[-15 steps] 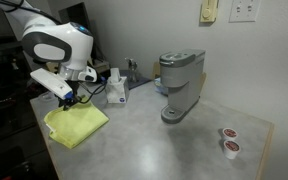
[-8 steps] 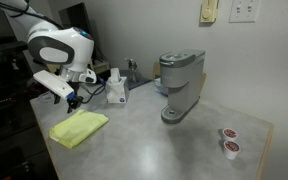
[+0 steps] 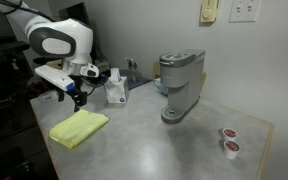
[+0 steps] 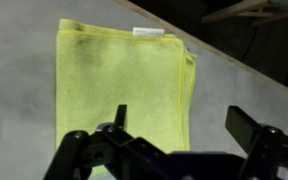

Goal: Fold the yellow towel in half

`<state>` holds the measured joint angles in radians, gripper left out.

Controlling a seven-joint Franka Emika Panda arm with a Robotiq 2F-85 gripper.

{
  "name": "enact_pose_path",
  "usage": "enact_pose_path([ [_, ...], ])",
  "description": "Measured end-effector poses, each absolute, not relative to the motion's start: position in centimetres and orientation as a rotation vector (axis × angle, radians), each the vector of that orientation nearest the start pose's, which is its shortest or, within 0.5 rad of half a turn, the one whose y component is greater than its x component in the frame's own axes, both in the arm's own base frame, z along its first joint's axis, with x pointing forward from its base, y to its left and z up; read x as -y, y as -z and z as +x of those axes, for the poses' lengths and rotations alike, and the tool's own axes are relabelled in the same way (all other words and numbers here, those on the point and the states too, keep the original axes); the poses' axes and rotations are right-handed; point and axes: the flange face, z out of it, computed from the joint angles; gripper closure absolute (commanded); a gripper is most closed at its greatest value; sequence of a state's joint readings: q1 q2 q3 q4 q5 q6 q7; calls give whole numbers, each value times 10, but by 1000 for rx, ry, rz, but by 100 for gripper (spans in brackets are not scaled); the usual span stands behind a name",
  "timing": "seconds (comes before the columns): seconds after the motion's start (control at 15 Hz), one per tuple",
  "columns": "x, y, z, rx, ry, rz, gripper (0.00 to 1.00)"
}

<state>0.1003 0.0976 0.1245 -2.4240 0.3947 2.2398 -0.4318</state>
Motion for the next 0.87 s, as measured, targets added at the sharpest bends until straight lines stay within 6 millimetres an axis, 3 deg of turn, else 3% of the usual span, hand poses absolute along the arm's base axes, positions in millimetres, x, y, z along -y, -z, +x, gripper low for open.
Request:
enact_pose_path([
  [0.4, -97, -290, 450, 470, -307, -2964, 0],
  [0.87, -89, -328, 445, 410, -259, -3045, 0],
])
